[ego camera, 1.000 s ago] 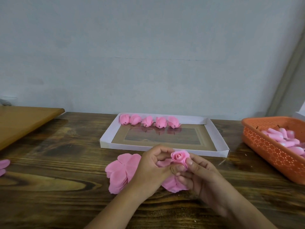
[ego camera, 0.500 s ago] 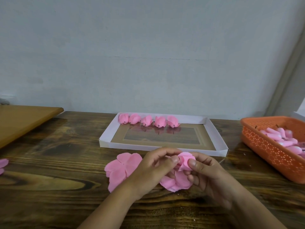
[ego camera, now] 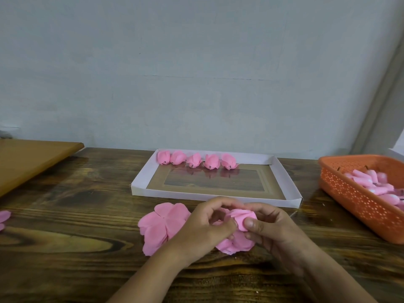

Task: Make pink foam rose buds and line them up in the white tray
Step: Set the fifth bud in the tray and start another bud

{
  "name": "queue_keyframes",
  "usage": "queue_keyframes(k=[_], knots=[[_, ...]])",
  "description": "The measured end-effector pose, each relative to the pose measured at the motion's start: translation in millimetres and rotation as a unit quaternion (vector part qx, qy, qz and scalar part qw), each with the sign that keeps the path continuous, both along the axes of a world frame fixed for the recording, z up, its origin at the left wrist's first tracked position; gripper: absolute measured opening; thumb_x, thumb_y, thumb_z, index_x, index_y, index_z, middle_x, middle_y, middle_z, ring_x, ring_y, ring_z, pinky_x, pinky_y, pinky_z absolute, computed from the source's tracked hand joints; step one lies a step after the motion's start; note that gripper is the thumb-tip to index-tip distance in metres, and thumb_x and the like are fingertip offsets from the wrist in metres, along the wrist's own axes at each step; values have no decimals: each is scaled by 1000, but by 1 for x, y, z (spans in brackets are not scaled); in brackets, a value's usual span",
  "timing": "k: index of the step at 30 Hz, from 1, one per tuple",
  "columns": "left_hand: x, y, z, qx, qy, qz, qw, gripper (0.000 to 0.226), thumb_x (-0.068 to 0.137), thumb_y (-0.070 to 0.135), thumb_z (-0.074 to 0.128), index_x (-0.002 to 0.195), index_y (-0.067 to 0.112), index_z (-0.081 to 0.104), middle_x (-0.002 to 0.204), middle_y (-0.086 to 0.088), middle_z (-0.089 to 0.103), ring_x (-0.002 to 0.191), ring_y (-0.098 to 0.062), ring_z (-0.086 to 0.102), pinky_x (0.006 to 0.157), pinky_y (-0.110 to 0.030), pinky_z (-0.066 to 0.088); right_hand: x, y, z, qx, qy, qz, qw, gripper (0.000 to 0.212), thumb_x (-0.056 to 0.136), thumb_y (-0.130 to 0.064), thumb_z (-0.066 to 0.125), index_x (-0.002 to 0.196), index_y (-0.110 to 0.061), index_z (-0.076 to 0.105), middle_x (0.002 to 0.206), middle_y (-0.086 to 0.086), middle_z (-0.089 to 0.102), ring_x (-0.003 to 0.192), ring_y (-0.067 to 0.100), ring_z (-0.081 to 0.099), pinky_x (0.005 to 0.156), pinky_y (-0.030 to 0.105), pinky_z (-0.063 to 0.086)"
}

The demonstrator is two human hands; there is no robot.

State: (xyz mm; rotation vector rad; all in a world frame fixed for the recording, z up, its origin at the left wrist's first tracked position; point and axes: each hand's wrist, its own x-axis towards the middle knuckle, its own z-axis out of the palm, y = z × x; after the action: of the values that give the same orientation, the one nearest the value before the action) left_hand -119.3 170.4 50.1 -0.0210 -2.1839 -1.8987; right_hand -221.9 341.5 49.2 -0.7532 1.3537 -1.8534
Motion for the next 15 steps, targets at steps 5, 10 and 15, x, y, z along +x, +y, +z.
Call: queue_keyframes(k=[5, 10, 15], knots=[[-2, 0, -4, -29, 1, 15, 999, 29, 80, 30, 69, 105, 45, 73, 113, 12, 72, 102, -17, 67, 93, -45, 59, 2, -1, 1, 0, 25, 8, 1000, 46, 72, -27, 91, 112, -12, 76, 110, 15, 76, 95, 23, 75, 73, 25, 59], [-4, 5, -6, -58, 13, 49, 997, 23, 89, 31, 61, 105, 46, 70, 114, 18, 71, 111, -6, 64, 91, -41, 61, 2, -2, -1, 4, 44, 10, 999, 40, 80, -23, 86, 116, -10, 75, 111, 20, 74, 99, 32, 74, 77, 31, 60], [-3, 4, -6, -88, 42, 70, 993, 24, 96, 20, 66, 106, 41, 71, 113, 16, 72, 110, -10, 66, 89, -38, 61, 1, -3, -2, 10, 56, 7, 998, 39, 81, -23, 85, 117, -11, 74, 114, 19, 73, 104, 34, 72, 80, 31, 59]])
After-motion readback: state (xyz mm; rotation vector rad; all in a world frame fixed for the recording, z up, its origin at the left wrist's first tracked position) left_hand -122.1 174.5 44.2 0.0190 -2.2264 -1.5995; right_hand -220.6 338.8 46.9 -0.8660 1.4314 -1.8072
